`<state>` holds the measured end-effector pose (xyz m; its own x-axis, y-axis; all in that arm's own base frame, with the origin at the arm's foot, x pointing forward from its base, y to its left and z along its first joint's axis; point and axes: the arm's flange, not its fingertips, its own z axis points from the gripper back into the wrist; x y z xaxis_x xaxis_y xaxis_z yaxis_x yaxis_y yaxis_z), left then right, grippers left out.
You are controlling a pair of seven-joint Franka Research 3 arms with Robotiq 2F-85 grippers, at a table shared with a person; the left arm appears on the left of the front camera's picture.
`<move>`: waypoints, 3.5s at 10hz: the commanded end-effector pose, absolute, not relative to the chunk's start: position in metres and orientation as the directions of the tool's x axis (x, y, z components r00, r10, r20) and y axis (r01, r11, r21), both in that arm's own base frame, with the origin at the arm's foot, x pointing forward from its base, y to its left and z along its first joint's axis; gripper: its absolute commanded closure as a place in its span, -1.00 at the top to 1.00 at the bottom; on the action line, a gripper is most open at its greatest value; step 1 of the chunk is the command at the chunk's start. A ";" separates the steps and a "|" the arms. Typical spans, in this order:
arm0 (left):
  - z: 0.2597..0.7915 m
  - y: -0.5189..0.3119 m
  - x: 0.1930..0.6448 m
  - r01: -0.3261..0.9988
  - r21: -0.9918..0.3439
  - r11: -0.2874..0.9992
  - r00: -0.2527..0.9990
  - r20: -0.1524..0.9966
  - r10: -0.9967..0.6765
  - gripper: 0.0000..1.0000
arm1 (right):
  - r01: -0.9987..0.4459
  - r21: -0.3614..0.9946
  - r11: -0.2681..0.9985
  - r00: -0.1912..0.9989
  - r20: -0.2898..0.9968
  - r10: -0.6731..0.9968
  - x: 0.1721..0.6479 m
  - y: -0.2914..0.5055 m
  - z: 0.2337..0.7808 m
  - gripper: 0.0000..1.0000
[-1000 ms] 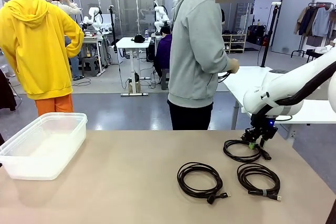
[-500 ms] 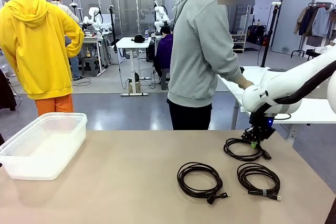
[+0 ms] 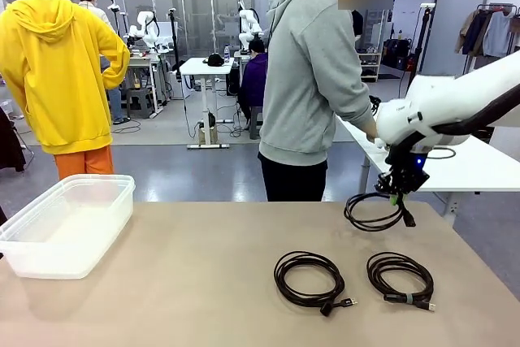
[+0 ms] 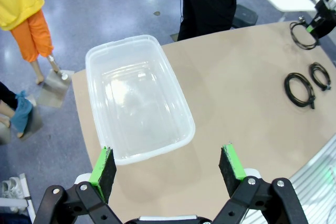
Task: Organize and store the cables.
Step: Place the Power Cable into the Organizing box.
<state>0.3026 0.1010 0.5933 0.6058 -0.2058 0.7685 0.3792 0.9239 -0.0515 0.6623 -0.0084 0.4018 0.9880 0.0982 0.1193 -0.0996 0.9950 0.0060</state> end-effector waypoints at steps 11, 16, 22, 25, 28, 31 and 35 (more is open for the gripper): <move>0.594 0.100 0.302 0.385 -0.052 0.922 0.602 0.771 -0.208 1.00 | -0.074 0.078 0.994 0.994 0.084 0.067 0.630 0.069 0.437 -0.66; 0.594 0.100 0.302 0.385 -0.052 0.922 0.602 0.771 -0.208 1.00 | -0.048 0.148 0.988 0.993 0.112 0.031 0.576 0.168 0.450 -0.66; 0.594 0.100 0.302 0.385 -0.052 0.922 0.602 0.771 -0.208 1.00 | -0.060 0.237 0.970 0.991 0.132 0.029 0.574 0.326 0.403 -0.66; 0.594 0.100 0.302 0.385 -0.052 0.922 0.602 0.771 -0.208 1.00 | -0.070 0.259 0.963 0.997 0.062 0.055 0.576 0.372 0.360 -0.66; 0.594 0.100 0.302 0.385 -0.052 0.922 0.602 0.771 -0.208 1.00 | -0.056 0.257 0.965 0.998 0.037 0.048 0.574 0.382 0.346 -0.66; 0.594 0.100 0.302 0.385 -0.052 0.922 0.602 0.771 -0.208 1.00 | -0.030 0.263 0.964 1.000 0.004 0.030 0.571 0.383 0.347 0.01; 0.594 0.100 0.302 0.385 -0.052 0.922 0.602 0.771 -0.208 1.00 | -0.026 0.262 0.965 0.999 0.028 0.019 0.568 0.379 0.356 1.00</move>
<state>0.3027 0.1005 0.5933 0.6056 -0.2072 0.7683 0.3799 0.9236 -0.0504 0.5725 0.3805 0.3476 0.9979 0.0600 0.0246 -0.0644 0.9631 0.2614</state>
